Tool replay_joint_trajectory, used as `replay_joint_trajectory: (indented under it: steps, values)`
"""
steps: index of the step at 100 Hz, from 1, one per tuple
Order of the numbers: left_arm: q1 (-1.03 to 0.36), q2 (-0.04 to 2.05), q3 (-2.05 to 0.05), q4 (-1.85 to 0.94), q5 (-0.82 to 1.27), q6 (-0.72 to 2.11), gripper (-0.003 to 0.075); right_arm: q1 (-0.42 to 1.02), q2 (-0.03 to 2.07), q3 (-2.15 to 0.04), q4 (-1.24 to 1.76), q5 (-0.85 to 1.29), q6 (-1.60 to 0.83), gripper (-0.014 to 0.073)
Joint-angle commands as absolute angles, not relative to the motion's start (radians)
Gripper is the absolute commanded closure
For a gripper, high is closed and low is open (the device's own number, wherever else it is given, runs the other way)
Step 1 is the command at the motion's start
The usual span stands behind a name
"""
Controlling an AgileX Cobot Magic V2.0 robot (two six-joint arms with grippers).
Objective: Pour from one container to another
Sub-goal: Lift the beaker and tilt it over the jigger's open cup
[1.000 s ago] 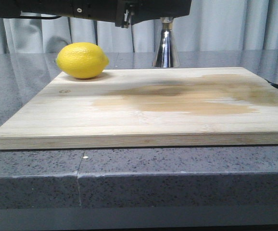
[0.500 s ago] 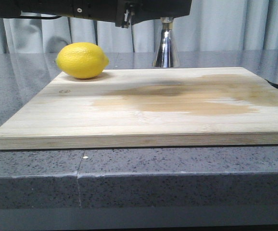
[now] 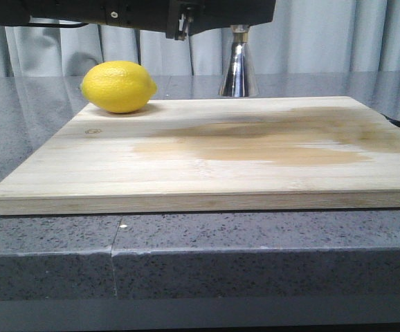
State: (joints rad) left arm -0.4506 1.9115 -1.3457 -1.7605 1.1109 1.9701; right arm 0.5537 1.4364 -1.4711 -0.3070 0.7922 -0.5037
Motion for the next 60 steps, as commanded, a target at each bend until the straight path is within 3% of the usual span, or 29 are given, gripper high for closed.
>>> replay_joint_trajectory:
  steps: [1,60]
  values:
    - [-0.457,1.860,-1.376,-1.840,1.167,1.968,0.0512,0.572,1.416,-1.511,-0.387,0.754,-0.536,0.0277]
    - [-0.457,1.860,-1.376,-1.840,1.167,1.968,0.0512,0.580,1.418,-1.511,-0.421,0.779,-0.731,0.0277]
